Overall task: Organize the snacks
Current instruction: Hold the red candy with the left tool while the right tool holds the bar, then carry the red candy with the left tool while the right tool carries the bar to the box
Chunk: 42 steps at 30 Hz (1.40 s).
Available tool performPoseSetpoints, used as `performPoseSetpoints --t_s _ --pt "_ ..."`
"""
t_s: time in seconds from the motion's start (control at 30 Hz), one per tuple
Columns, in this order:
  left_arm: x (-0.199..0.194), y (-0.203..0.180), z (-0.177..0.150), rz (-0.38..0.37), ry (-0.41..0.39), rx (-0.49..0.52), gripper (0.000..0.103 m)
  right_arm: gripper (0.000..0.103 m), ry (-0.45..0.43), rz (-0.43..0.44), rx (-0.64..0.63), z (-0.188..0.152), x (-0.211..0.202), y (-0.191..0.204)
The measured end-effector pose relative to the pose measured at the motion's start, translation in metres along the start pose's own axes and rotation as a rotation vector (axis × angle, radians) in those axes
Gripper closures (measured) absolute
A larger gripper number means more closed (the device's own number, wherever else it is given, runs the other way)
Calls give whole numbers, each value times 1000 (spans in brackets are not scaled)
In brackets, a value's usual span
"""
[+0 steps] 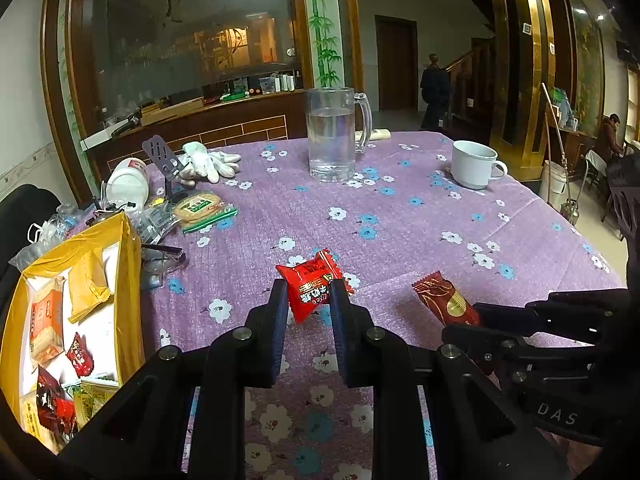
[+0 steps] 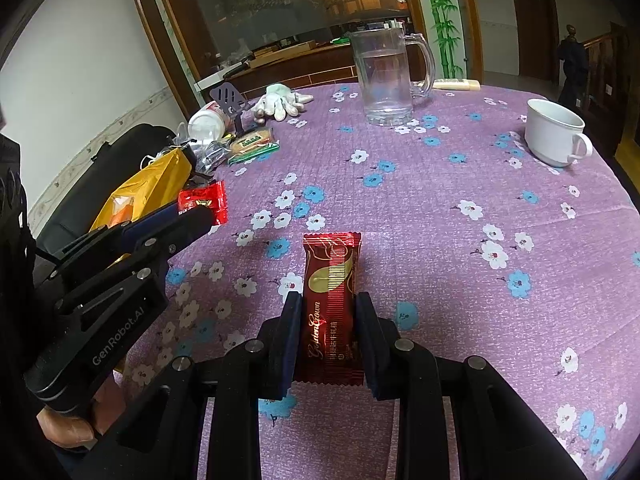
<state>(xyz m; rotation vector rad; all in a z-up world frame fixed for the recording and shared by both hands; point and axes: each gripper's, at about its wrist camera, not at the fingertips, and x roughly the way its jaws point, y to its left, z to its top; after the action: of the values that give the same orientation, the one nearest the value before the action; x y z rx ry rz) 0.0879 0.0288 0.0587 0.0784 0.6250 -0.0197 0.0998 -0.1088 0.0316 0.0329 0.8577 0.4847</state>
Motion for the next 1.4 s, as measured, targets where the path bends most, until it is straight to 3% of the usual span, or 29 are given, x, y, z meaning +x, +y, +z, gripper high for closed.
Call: performPoseSetpoints --t_s 0.53,0.7,0.9,1.1,1.4 --pt "-16 13 9 -2 -30 -59 85 75 -39 3 -2 -1 -10 4" --pt "-40 23 12 8 -58 -89 85 75 -94 -28 -3 1 -21 4" --pt "-65 40 -4 22 -68 -102 85 75 -99 -58 10 3 -24 2" --pt "-88 73 -19 62 -80 -143 85 75 -69 -35 5 1 -25 19" --pt "-93 162 -66 165 -6 -332 85 75 0 127 7 -1 -23 75"
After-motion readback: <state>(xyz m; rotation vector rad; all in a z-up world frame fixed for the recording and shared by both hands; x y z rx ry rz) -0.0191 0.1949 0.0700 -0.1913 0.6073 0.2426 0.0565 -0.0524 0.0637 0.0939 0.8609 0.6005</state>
